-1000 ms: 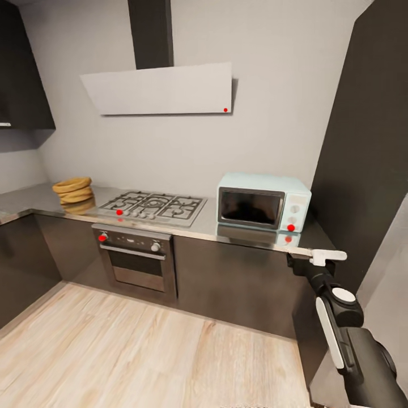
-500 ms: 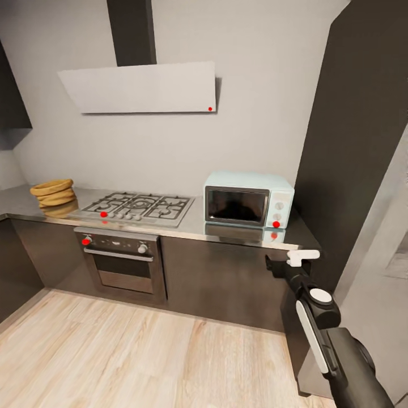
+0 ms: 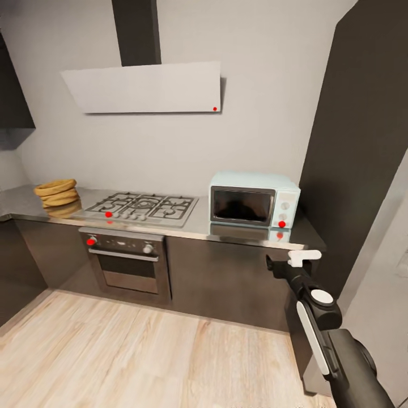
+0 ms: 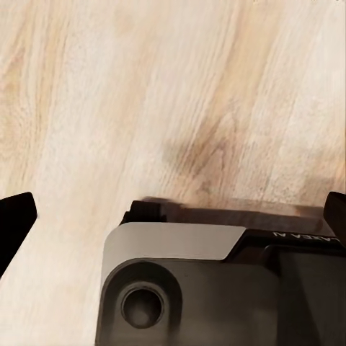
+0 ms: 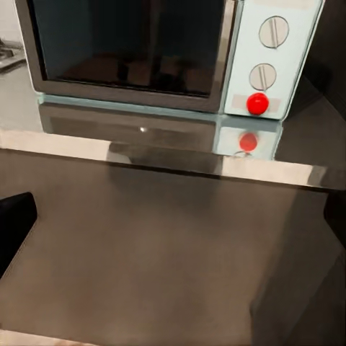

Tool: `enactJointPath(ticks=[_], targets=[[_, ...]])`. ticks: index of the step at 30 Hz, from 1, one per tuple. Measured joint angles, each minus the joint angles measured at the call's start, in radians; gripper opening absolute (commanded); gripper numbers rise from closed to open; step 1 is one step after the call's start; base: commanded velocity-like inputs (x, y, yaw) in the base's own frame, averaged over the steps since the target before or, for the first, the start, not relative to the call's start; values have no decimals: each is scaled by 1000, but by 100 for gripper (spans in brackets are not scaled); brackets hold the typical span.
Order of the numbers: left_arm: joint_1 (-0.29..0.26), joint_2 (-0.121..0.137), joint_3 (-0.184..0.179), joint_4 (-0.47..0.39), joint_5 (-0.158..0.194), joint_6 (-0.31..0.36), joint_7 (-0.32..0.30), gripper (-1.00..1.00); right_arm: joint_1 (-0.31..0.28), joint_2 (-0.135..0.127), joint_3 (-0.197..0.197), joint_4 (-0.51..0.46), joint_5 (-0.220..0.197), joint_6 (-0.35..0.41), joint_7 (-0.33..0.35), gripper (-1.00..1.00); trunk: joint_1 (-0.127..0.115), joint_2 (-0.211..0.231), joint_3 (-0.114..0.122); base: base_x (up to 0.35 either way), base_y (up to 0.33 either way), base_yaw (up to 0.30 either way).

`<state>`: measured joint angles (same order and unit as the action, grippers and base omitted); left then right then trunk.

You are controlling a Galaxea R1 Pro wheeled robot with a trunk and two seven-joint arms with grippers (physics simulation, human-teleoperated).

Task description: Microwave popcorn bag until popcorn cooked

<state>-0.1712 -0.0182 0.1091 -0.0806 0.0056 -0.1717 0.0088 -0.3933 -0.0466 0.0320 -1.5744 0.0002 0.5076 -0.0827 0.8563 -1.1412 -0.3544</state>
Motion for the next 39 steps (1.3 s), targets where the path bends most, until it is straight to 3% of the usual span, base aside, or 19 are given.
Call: enactJointPath(ticks=[8, 14, 15, 16, 18, 21, 29, 39], targets=[[0, 0, -1, 0, 0, 0, 0, 100, -1, 0, -1, 3, 0, 0, -1, 100, 0, 0, 0, 0, 339, -217], [0, -2, -1, 0, 0, 0, 0, 100, -3, 0, -9, 3, 0, -1, -2, 100, 0, 0, 0, 0, 20, -5], [0, -3, -1, 0, 0, 0, 0, 100, -4, 0, -15, 4, 0, -1, -3, 100, 0, 0, 0, 0, 0, 0], [0, -3, -1, 0, 0, 0, 0, 100, -10, 2, -57, 5, -3, -1, -5, 100, 0, 0, 0, 0, 0, 0], [0, -3, -1, 0, 0, 0, 0, 100, -12, 3, -86, 5, -12, -2, -4, 100, 0, 0, 0, 0, 0, 0], [0, -2, -1, 0, 0, 0, 0, 100, -11, 3, -102, 4, -17, -19, -3, 100, 0, 0, 0, 105, 0, 0], [0, -2, -1, 0, 0, 0, 0, 100, -7, 4, -102, 3, -13, -28, -5, 100, -1, 0, 0, 298, 97, -80], [0, -3, -1, 0, 0, 0, 0, 100, -6, 4, -92, 7, -9, -27, -2, 100, 0, 0, 0, 32, 17, -292]])
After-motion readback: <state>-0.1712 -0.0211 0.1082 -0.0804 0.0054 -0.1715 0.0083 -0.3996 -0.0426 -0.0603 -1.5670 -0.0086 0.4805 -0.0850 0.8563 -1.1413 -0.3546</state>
